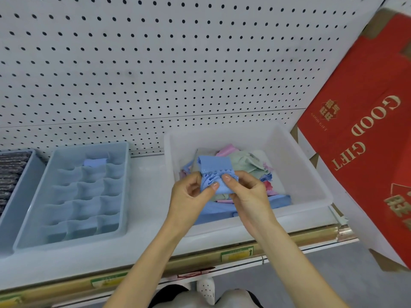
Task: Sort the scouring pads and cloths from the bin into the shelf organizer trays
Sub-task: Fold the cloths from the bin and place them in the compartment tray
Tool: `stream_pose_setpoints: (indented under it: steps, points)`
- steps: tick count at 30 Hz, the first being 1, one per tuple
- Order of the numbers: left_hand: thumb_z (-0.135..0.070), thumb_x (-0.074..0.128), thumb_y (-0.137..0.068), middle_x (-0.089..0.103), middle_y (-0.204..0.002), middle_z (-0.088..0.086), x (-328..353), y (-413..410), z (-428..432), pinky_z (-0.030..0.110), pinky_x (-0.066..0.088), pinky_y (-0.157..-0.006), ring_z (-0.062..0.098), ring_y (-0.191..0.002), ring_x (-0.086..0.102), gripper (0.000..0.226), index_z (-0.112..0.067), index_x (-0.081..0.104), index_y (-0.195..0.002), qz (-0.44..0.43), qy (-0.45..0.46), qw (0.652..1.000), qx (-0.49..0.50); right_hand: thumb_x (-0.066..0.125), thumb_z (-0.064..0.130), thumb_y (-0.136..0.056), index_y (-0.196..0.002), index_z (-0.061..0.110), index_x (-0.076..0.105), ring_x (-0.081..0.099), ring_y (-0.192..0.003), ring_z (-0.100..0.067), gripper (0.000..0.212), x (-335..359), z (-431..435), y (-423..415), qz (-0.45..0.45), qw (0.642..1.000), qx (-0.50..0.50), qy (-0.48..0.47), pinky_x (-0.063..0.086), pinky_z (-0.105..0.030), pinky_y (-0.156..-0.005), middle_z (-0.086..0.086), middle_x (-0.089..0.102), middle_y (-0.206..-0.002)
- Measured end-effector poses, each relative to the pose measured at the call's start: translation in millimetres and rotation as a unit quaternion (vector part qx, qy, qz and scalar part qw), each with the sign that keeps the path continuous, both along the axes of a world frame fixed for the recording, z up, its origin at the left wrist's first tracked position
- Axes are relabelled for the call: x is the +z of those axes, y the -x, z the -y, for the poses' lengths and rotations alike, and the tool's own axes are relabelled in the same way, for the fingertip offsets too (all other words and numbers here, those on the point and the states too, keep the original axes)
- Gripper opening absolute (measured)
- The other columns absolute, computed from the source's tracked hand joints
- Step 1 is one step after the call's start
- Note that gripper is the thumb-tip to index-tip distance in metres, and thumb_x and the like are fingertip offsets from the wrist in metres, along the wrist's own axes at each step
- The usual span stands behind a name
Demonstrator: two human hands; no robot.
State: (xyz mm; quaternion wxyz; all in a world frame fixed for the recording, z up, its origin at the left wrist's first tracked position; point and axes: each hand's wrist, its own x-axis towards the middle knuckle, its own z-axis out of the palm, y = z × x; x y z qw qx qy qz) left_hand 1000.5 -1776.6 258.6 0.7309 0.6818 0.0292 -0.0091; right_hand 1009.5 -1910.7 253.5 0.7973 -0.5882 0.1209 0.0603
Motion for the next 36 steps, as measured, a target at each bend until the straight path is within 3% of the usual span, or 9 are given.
stream_pose_setpoints:
  steps: [2, 5, 7, 12, 15, 21, 25, 28, 36]
  points:
    - [0.0, 0.067, -0.085, 0.06, -0.056, -0.009, -3.7, 0.5, 0.7, 0.015, 0.042, -0.054, 0.0, -0.052, 0.052, 0.022, -0.005, 0.056, -0.066, -0.011, 0.01, 0.999, 0.03, 0.077, 0.02, -0.071, -0.085, 0.008, 0.071, 0.066, -0.088, -0.026, 0.02, 0.9, -1.8, 3.8, 0.026, 0.997, -0.025, 0.073, 0.058, -0.049, -0.075, -0.007, 0.072, -0.085]
    - [-0.006, 0.072, -0.083, 0.057, -0.06, 0.002, -7.7, -0.5, 1.5, 0.026, 0.041, -0.056, 0.009, -0.052, 0.048, 0.027, 0.002, 0.05, -0.069, -0.03, 0.012, 0.997, 0.072, 0.074, 0.005, -0.078, -0.078, 0.011, 0.069, 0.067, -0.076, -0.013, 0.007, 2.6, -3.8, 7.3, 0.08, 0.989, -0.038, 0.121, 0.057, -0.031, -0.065, 0.002, 0.072, -0.075]
    - [-0.003, 0.073, -0.081, 0.069, -0.076, 0.001, -7.4, -0.8, 1.8, 0.021, 0.044, -0.058, 0.007, -0.061, 0.059, 0.02, -0.007, 0.053, -0.082, -0.046, 0.03, 0.996, 0.071, 0.073, 0.002, -0.078, -0.075, 0.013, 0.068, 0.066, -0.071, -0.008, 0.013, 2.9, -3.4, 8.1, 0.093, 0.987, -0.04, 0.126, 0.053, -0.022, -0.063, 0.005, 0.071, -0.071]
    - [0.001, 0.069, -0.082, 0.075, -0.103, 0.005, -9.6, -3.2, -6.3, 0.024, 0.055, -0.071, 0.019, -0.094, 0.071, 0.047, -0.019, 0.057, -0.123, -0.123, 0.1, 0.987, -0.001, 0.078, 0.003, -0.074, -0.073, 0.014, 0.06, 0.053, -0.06, -0.005, 0.022, -6.1, -1.4, 9.7, 0.101, 0.983, -0.058, 0.145, 0.046, -0.019, -0.059, 0.011, 0.059, -0.062]
    - [0.0, 0.069, -0.08, 0.074, -0.105, 0.006, -11.6, -6.8, -15.3, 0.03, 0.055, -0.085, 0.022, -0.1, 0.07, 0.039, -0.011, 0.066, -0.117, -0.153, 0.105, 0.98, -0.075, 0.08, 0.0, -0.071, -0.073, 0.014, 0.052, 0.049, -0.06, -0.007, 0.031, -11.9, 2.6, 9.4, 0.099, 0.983, -0.048, 0.143, 0.042, -0.019, -0.058, 0.01, 0.053, -0.062]
    - [0.001, 0.07, -0.082, 0.075, -0.104, -0.001, -13.6, -10.1, -21.4, 0.027, 0.055, -0.083, 0.014, -0.098, 0.07, 0.035, -0.02, 0.067, -0.11, -0.117, 0.031, 0.985, -0.122, 0.079, -0.003, -0.071, -0.075, 0.013, 0.051, 0.052, -0.058, -0.005, 0.033, -19.5, 11.7, 10.6, 0.089, 0.986, 0.002, 0.144, 0.043, -0.017, -0.056, 0.012, 0.055, -0.06]
    - [0.006, 0.067, -0.084, 0.073, -0.109, 0.004, -16.7, -9.8, -18.4, 0.026, 0.056, -0.085, 0.016, -0.1, 0.069, 0.034, -0.016, 0.066, -0.109, -0.091, 0.018, 0.988, -0.123, 0.077, 0.002, -0.074, -0.115, 0.017, 0.055, 0.068, -0.085, -0.021, 0.05, -23.7, 18.1, 8.2, -0.037, 0.997, 0.057, 0.04, 0.054, -0.033, -0.079, -0.007, 0.073, -0.088]
    - [0.005, 0.065, -0.086, 0.073, -0.108, 0.002, -19.5, -9.2, -22.1, 0.03, 0.054, -0.089, 0.015, -0.102, 0.068, 0.033, -0.018, 0.067, -0.109, -0.084, 0.005, 0.985, -0.149, 0.073, 0.005, -0.078, -0.121, 0.006, 0.06, 0.067, -0.103, -0.026, 0.045, -20.8, 24.9, 4.1, -0.059, 0.985, 0.159, -0.007, 0.053, -0.034, -0.09, -0.014, 0.07, -0.11]
    - [0.006, 0.063, -0.083, 0.071, -0.111, 0.007, -27.7, -10.7, -42.3, 0.031, 0.057, -0.076, 0.024, -0.103, 0.068, 0.031, -0.011, 0.07, -0.108, -0.15, 0.153, 0.963, -0.164, 0.062, -0.003, -0.082, -0.106, 0.011, 0.071, 0.065, -0.083, -0.014, 0.03, -14.9, 21.8, -4.5, -0.037, 0.975, 0.217, -0.022, 0.047, -0.025, -0.064, -0.002, 0.073, -0.095]
